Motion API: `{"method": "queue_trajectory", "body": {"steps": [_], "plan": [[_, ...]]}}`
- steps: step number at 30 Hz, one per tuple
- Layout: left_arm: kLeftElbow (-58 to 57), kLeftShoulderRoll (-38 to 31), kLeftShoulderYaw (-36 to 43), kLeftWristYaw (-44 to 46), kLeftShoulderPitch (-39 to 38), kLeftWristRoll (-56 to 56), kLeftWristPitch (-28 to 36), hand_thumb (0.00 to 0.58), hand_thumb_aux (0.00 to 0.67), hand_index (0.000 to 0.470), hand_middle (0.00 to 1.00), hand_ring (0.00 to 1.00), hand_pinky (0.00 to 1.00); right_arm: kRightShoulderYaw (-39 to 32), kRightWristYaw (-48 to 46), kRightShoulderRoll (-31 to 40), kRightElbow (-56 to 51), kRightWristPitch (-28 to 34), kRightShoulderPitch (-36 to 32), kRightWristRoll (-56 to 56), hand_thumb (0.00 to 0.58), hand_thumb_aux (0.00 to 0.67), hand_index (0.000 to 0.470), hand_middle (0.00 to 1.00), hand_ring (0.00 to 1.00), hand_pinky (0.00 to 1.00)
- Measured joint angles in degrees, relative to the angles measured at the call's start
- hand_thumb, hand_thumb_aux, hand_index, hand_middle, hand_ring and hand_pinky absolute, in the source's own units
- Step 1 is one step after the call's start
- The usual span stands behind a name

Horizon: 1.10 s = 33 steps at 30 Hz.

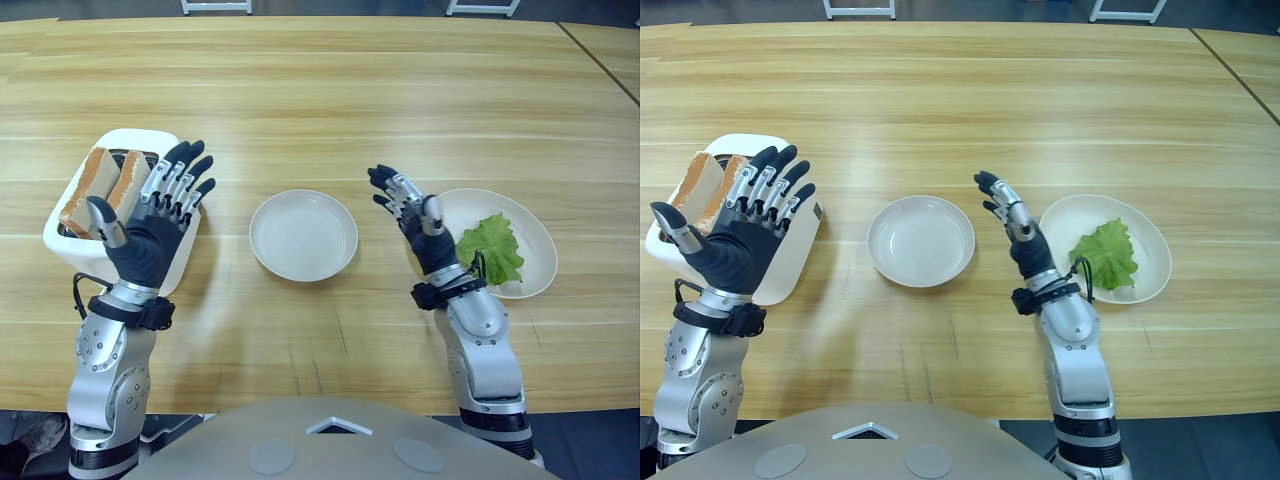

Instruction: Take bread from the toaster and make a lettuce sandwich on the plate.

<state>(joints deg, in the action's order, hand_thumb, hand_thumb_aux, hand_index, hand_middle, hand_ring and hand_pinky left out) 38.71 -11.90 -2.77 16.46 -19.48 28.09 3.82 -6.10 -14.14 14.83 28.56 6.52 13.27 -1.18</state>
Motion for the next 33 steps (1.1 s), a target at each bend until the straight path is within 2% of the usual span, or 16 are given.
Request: {"method": "queue_trajectory", "body": {"steps": [5, 10, 13, 16, 19, 22, 25, 28, 33], "plan": [[1.64, 0.37, -0.52, -2.07, 0.77, -0.13, 0.97, 0.000, 0.000, 0.000, 0.00, 0.00, 0.00, -9.33, -0.66, 3.43, -1.48, -3.62, -1.33, -13.42, 0.000, 0.000, 0.000, 0.00, 0.00, 0.00], [12.14, -0.29, -2.96, -8.80, 1.26, 0.01, 6.96, 0.000, 0.000, 0.000, 0.00, 0.00, 0.00, -11.85, 0.81, -0.05, -5.00, -1.09, -5.03, -16.43, 0.000, 0.000, 0.000, 0.00, 0.00, 0.00], [15.69, -1.21, -5.02, -13.86, 1.96, -4.11, 11.30, 0.000, 0.000, 0.000, 0.00, 0.00, 0.00, -9.40, 3.23, -3.96, -3.88, -1.09, -5.37, -12.61, 0.000, 0.000, 0.000, 0.00, 0.00, 0.00], [17.75, -2.16, -3.17, -14.39, 1.29, -9.69, 11.90, 0.000, 0.000, 0.000, 0.00, 0.00, 0.00, -5.80, 4.74, -6.36, 0.45, -1.89, -3.63, -7.93, 0.000, 0.000, 0.000, 0.00, 0.00, 0.00], [20.17, -3.16, -0.43, -14.07, -0.52, -13.97, 12.22, 0.000, 0.000, 0.000, 0.00, 0.00, 0.00, -1.16, 4.75, -6.30, 5.41, -2.68, 1.70, -3.22, 0.000, 0.000, 0.000, 0.00, 0.00, 0.00], [20.75, -4.26, -2.53, -14.16, 0.07, -14.43, 12.37, 0.000, 0.000, 0.000, 0.00, 0.00, 0.00, 1.33, 4.45, -6.35, 9.56, -2.68, 5.48, 0.80, 0.000, 0.000, 0.000, 0.00, 0.00, 0.00], [20.78, -9.88, -7.62, -14.52, 2.19, -24.94, 13.10, 0.000, 0.000, 0.000, 0.00, 0.00, 0.00, 2.11, 4.43, -6.25, 11.96, -2.81, 7.68, 1.82, 0.000, 0.000, 0.000, 0.00, 0.00, 0.00], [18.50, -17.82, -11.33, -14.61, 3.66, -41.04, 14.62, 0.000, 0.000, 0.000, 0.00, 0.00, 0.00, 3.59, 4.42, -6.16, 13.54, -2.83, 9.32, 2.80, 0.000, 0.000, 0.000, 0.00, 0.00, 0.00], [5.62, -31.39, -13.57, -10.94, 4.89, -67.85, 16.50, 0.000, 0.000, 0.000, 0.00, 0.00, 0.00, 8.37, 4.43, -6.84, 14.52, -2.83, 10.59, 9.85, 0.000, 0.000, 0.000, 0.00, 0.00, 0.00]]}}
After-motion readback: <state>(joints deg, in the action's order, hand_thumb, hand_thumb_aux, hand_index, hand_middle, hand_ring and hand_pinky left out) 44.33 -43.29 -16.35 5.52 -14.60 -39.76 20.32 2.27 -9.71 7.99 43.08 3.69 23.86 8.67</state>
